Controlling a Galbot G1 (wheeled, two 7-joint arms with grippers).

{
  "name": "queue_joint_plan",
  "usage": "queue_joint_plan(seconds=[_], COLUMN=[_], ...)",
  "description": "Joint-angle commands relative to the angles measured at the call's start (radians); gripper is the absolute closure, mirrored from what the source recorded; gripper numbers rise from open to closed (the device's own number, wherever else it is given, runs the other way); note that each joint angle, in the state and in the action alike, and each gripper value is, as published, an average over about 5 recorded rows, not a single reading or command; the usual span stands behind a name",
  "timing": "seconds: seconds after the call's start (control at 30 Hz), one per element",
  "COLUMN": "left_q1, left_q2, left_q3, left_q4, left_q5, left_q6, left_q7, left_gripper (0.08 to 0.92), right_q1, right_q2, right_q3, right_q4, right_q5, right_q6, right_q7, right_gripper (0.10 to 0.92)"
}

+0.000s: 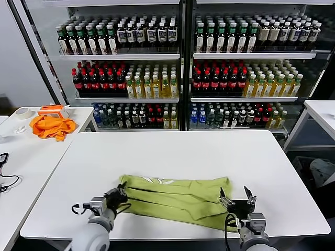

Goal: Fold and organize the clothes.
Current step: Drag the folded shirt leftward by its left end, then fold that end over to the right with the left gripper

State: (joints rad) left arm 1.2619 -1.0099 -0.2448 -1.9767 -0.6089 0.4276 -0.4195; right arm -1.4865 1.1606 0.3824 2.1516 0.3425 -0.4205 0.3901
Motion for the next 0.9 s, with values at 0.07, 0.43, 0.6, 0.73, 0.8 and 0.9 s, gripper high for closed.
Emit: queue_joint_plan(seconds=[0.07,0.43,0.6,0.73,0.8,0.9], left_q1=[0.052,0.209,0.17,0.169,0.167,0.143], left_q2=[0.18,0.291,0.256,0.201,0.177,0.15], left_q3=[-0.312,-0.624,-0.553,-0.442,-0.384,-0.308], left_q4=[-0.07,-0.121,-0.16,-0.253,-0.281,-0.285], left_q5=[0.039,-0.018,-0.041,-0.169,-0.201,-0.215], left_q6=[0.149,0.149,0.149,0.15,0.15,0.15], left_q7=[0.038,0.073,0.066,0.052,0.054,0.063], left_gripper=[0.904,0.904,0.904,0.904,0.904,0.904], right_q1=[0.019,0.044,0.04,0.037,0.036,0.034], right_q2=[-0.004,-0.013,-0.019,-0.025,-0.025,-0.022], right_q3=[0.007,0.015,0.014,0.018,0.021,0.023], right_q4=[0.001,-0.008,-0.011,-0.009,-0.009,-0.01], right_q5=[0.002,0.009,0.01,0.011,0.011,0.01], right_q6=[-0.002,0.0,0.002,0.002,0.002,0.001], right_q7=[-0.002,-0.013,-0.015,-0.015,-0.015,-0.015], right_gripper=[0.203,0.203,0.203,0.203,0.203,0.203])
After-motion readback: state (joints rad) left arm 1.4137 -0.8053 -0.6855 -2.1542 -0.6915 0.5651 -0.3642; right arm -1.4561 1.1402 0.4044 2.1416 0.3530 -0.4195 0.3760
